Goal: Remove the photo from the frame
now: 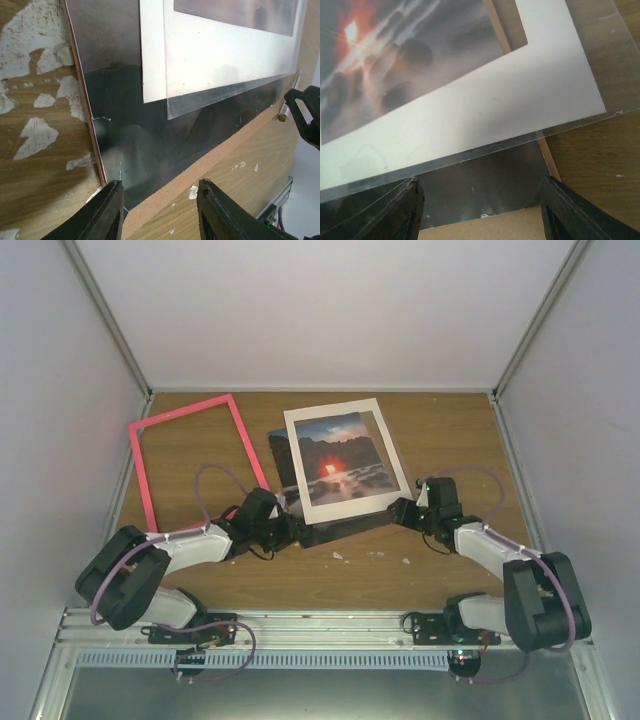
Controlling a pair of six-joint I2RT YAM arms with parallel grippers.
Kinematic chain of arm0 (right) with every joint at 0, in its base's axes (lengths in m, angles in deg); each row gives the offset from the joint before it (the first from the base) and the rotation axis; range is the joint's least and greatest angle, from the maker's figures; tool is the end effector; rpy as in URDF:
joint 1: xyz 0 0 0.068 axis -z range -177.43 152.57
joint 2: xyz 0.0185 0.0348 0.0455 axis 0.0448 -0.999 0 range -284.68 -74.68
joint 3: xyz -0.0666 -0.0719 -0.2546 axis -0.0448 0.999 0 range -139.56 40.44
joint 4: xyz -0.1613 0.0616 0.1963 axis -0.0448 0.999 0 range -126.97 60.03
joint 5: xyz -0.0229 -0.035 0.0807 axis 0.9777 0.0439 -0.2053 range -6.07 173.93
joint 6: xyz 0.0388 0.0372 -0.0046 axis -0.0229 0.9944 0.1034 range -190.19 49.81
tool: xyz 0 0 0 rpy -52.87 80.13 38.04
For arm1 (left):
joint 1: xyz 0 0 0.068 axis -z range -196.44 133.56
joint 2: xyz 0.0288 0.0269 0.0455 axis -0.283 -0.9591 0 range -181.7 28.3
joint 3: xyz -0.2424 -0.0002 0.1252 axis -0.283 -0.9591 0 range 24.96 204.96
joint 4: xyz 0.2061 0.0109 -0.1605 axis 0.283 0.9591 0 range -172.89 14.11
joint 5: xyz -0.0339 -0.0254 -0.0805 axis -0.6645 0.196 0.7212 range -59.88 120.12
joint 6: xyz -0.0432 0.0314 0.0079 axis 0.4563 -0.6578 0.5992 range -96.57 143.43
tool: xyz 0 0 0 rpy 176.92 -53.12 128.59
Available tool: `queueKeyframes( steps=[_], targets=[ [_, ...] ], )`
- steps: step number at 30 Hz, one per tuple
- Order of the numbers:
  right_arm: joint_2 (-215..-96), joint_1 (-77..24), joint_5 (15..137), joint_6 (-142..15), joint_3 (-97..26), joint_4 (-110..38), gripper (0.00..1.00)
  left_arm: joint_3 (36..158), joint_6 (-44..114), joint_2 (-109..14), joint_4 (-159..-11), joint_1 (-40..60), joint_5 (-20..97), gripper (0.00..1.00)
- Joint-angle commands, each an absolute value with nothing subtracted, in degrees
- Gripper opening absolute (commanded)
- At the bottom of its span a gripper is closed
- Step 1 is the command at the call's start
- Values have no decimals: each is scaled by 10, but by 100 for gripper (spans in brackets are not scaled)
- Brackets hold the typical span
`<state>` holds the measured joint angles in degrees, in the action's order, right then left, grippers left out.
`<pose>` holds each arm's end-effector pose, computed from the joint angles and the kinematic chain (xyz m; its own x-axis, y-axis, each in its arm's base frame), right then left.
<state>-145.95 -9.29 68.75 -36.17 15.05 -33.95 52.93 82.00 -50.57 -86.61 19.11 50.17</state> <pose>0.2136 0.0543 0.1478 -0.8164 0.3804 -0.4345 0.1086 0.8401 0.5314 0.1907 -0.1513 0.1413 -0.9390 -0.3142 -0.1399 -0.1256 0.6918 -0.7111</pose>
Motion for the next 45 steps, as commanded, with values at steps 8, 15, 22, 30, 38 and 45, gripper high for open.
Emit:
queueKeyframes(
  steps=[8,15,22,30,38,45],
  targets=[
    [-1493,-100,729,-430,118,-307,71,551,783,-527,-815,196,443,47],
    [-1527,-117,736,-438,100,-307,73,554,779,-543,-821,199,452,49],
    [-1511,-137,746,-435,99,-293,73,546,788,-557,-845,206,464,49],
    [-1508,-157,789,-436,92,-267,74,533,796,-558,-858,212,469,49],
    [-1507,-172,818,-439,80,-252,77,518,798,-554,-857,214,464,49],
    [-1527,-187,812,-436,81,-258,77,514,795,-553,-847,216,460,48]
  ],
)
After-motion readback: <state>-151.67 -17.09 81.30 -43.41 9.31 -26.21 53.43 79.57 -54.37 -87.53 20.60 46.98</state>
